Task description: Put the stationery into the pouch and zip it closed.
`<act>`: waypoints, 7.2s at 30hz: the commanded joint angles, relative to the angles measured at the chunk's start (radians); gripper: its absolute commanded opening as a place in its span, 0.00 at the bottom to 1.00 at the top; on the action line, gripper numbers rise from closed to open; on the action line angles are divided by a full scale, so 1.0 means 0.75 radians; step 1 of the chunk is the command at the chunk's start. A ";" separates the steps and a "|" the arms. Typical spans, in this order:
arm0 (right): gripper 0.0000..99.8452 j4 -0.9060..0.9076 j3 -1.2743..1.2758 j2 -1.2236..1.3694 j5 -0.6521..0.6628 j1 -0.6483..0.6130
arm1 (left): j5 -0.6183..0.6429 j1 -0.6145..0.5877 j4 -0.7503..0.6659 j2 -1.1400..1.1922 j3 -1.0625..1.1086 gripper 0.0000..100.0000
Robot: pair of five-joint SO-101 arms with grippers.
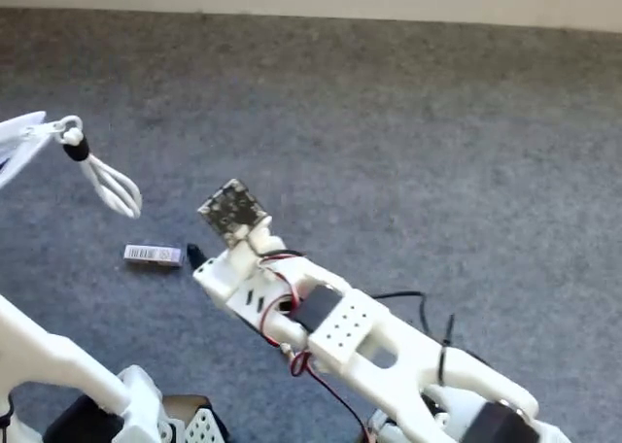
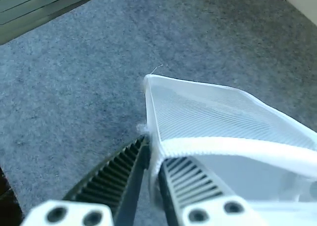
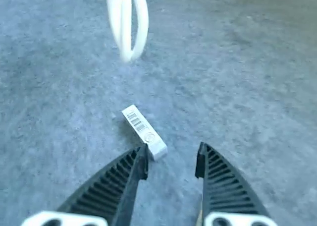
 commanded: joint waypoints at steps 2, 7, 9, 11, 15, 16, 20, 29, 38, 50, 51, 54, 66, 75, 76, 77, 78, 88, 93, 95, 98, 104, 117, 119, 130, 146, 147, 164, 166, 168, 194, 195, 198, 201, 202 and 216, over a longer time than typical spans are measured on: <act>0.16 -0.040 -0.261 0.185 0.002 -0.066 | 0.004 -0.044 -0.004 -0.050 -0.064 0.01; 0.16 -0.040 -0.435 0.408 0.004 -0.111 | -0.051 -0.075 -0.006 -0.044 -0.056 0.01; 0.16 -0.040 -0.502 0.504 0.031 -0.126 | -0.057 -0.077 -0.006 -0.044 -0.040 0.01; 0.16 -0.040 -0.576 0.592 0.102 -0.138 | -0.059 -0.077 -0.006 -0.044 -0.028 0.01; 0.16 -0.040 -0.697 0.758 0.141 -0.138 | -0.059 -0.077 -0.006 -0.044 -0.021 0.01; 0.16 -0.040 -0.727 0.795 0.141 -0.138 | -0.059 -0.077 -0.006 -0.044 -0.021 0.01; 0.16 0.030 -0.848 0.930 0.143 -0.138 | -0.059 -0.073 -0.002 -0.044 -0.021 0.01; 0.16 0.330 -1.226 1.181 0.143 -0.120 | -0.059 -0.069 0.002 -0.044 -0.019 0.01; 0.16 0.334 -1.372 1.396 0.143 -0.056 | -0.059 -0.064 0.002 -0.044 -0.019 0.01; 0.14 0.539 -1.374 1.456 0.327 -0.079 | -0.057 -0.064 0.002 -0.044 -0.019 0.01; 0.11 0.547 -1.374 1.454 0.329 -0.079 | -0.057 -0.064 0.002 -0.044 -0.019 0.01; 0.00 0.547 -1.374 1.449 0.329 -0.077 | -0.057 -0.064 0.002 -0.044 -0.019 0.01; 0.00 0.758 -1.366 1.280 0.323 -0.073 | -0.057 -0.052 0.002 -0.046 -0.021 0.01; 0.00 0.907 -1.304 1.124 0.321 -0.005 | -0.051 0.069 0.002 -0.046 -0.021 0.01; 0.00 0.934 -1.294 1.106 0.321 0.007 | -0.049 0.079 0.002 -0.046 -0.021 0.01; 0.00 0.961 -1.284 1.083 0.321 0.015 | -0.049 0.089 0.002 -0.046 -0.024 0.01; 0.00 0.989 -1.271 1.059 0.321 0.021 | -0.049 0.099 0.002 -0.046 -0.024 0.01; 0.00 1.081 -1.022 0.666 0.321 0.015 | -0.012 0.242 0.002 -0.046 -0.021 0.01; 0.00 1.079 -0.932 0.439 0.321 0.015 | -0.012 0.392 0.002 -0.044 -0.019 0.01; 0.00 1.085 -0.907 0.361 0.321 0.017 | -0.012 0.474 0.002 -0.044 -0.019 0.01; 0.00 1.087 -0.844 0.240 0.321 0.021 | -0.012 0.582 0.002 -0.044 -0.019 0.01; 0.00 1.087 -0.666 -0.030 0.321 0.060 | 0.059 0.711 0.002 -0.040 -0.019 0.01; 0.00 1.079 -0.414 -0.171 0.149 0.472 | 0.055 0.795 -0.149 -0.044 0.359 0.01; 0.00 1.077 -0.418 -0.095 0.149 0.515 | 0.057 0.795 -0.149 -0.044 0.386 0.01; 0.00 0.930 -0.515 0.506 0.162 0.795 | 0.061 0.795 -0.158 -0.046 0.474 0.01; 0.14 1.145 -0.795 0.740 0.151 0.799 | 0.057 0.795 -0.153 -0.046 0.476 0.01; 0.14 1.145 -0.795 0.740 0.151 0.799 | 0.057 0.795 -0.153 -0.046 0.476 0.01; 0.14 0.901 -0.758 0.801 0.153 0.772 | 0.057 0.795 -0.209 -0.054 0.570 0.01; 0.14 0.905 -0.760 0.862 0.155 0.772 | 0.057 0.795 -0.207 -0.054 0.570 0.01; 0.12 0.907 -0.762 0.911 0.158 0.774 | 0.057 0.795 -0.207 -0.054 0.570 0.01; 0.00 0.918 -0.635 0.515 0.162 0.772 | 0.059 0.795 -0.211 -0.054 0.570 0.01; 0.00 0.918 -0.613 0.465 0.158 0.772 | 0.059 0.795 -0.211 -0.054 0.570 0.01; 0.00 0.918 -0.539 0.310 0.153 0.770 | 0.059 0.795 -0.213 -0.054 0.570 0.01; 0.00 0.918 -0.472 0.157 0.151 0.768 | 0.059 0.795 -0.213 -0.054 0.570 0.01; 0.00 0.918 -0.451 0.107 0.151 0.768 | 0.059 0.795 -0.213 -0.054 0.570 0.01; 0.00 0.907 -0.339 -0.414 0.151 0.586 | 0.061 0.795 -0.211 -0.054 0.570 0.01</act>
